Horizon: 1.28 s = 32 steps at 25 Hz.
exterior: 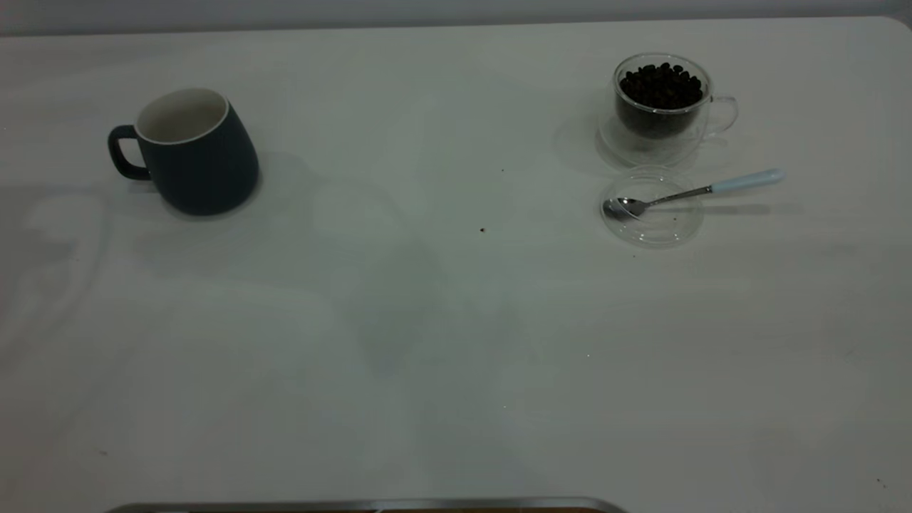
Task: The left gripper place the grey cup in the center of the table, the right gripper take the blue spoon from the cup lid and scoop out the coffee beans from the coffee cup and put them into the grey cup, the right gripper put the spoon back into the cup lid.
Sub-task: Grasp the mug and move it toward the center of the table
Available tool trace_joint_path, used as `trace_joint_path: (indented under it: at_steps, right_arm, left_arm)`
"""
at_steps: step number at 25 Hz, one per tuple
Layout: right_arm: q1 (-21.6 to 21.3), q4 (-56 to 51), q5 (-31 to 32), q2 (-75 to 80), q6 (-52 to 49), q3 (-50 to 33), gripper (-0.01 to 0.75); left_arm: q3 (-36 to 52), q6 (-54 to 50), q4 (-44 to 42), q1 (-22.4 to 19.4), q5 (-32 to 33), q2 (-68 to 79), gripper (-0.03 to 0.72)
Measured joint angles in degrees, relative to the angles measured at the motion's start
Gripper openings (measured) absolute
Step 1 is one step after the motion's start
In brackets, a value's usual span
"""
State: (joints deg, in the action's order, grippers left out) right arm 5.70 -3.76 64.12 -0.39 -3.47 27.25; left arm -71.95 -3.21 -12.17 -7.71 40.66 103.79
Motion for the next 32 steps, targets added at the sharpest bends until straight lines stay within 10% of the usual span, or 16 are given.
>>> trace_joint_path:
  at_steps: [32]
  right_arm:
    - [0.0,0.0,0.0,0.0,0.0,0.0,0.555]
  left_arm:
    - [-14.8,53.6,-0.1,9.1,-17.1,32.8,0.452]
